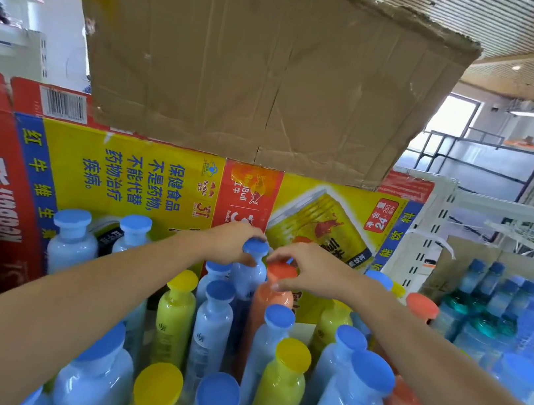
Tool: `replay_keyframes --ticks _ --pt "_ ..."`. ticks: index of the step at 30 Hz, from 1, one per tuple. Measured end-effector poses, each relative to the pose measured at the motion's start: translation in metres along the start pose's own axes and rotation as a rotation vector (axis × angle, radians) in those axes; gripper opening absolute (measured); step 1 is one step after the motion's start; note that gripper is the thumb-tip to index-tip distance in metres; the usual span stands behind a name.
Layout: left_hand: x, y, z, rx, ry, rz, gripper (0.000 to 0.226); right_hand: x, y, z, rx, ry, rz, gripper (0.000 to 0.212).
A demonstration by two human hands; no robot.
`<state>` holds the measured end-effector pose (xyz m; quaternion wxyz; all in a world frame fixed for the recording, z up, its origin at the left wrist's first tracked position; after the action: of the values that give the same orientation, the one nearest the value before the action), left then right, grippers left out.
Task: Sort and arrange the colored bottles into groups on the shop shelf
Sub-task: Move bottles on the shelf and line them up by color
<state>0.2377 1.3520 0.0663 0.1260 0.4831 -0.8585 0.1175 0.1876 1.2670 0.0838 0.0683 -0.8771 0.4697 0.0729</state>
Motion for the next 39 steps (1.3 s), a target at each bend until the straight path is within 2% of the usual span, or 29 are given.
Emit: replay_keyframes --ticks 6,10,16,19,24,30,39 --pt "0.004 -0.006 0.000 0.031 0.015 -0.013 0.049 -0.003 0.000 0.005 0.062 0.091 -0.012 0.039" --pt "0.010 -0.007 -0.001 0.043 -0.022 -0.007 0.047 -0.007 0.003 -0.002 0.110 0.061 -0.011 0.032" --pt "0.019 -0.001 -0.008 0.088 -0.024 0.014 0.046 -0.003 0.013 -0.011 0.167 -0.005 0.038 0.035" --pt "0.028 0.001 -0.027 0.153 -0.043 0.031 0.047 0.003 0.018 -0.030 0.246 0.006 0.055 0.040" --pt "0.049 0.005 -0.069 0.281 -0.062 0.084 0.044 0.005 0.029 -0.069 0.347 -0.016 0.047 0.030" --pt "0.078 0.019 -0.129 0.493 0.045 0.185 0.039 0.009 0.042 -0.123 0.499 -0.064 0.032 0.033" --pt "0.099 0.041 -0.185 0.560 0.106 0.192 0.031 -0.002 0.048 -0.182 0.587 -0.042 -0.037 0.034"
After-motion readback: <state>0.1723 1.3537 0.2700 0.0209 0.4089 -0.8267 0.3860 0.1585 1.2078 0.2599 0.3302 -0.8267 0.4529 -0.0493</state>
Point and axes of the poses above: each hand's wrist, its own y-axis away from the middle knuckle, its own z-axis out of the palm, x = y × z, the point moved 9 cm from there along -y, towards the middle knuckle, and after that the axes turned 1 degree about -x, right-handed, at the moved point
